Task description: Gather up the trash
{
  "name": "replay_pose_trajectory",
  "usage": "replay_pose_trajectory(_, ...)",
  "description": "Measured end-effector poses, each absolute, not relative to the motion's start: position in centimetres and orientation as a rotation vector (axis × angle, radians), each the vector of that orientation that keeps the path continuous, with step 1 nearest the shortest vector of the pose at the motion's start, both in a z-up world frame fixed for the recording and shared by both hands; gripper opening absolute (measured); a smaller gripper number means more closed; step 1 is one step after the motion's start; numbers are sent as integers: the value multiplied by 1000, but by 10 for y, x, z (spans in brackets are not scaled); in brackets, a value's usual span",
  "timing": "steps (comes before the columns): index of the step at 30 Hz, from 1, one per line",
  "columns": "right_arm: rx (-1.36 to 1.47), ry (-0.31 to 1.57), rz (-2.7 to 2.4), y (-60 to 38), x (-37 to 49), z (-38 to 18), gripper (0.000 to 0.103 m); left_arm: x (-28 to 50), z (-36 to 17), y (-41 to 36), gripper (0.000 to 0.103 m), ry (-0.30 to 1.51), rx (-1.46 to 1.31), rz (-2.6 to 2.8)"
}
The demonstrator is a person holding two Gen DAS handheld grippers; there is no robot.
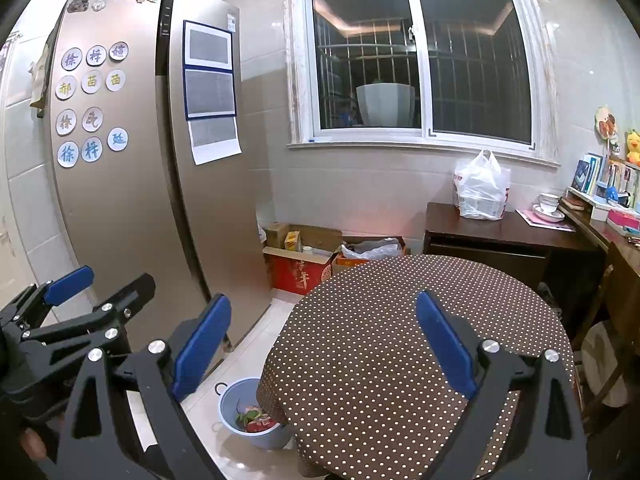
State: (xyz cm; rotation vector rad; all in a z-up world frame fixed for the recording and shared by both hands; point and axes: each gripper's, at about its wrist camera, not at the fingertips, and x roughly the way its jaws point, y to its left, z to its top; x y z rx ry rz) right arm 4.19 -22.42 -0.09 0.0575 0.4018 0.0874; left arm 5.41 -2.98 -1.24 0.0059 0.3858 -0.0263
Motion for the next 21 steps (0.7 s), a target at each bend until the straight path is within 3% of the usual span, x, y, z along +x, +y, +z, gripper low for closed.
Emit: replay_pose_trajectory(21,65,413,83,-220,47,-6,92,56,-17,-31,87,396,9,-32)
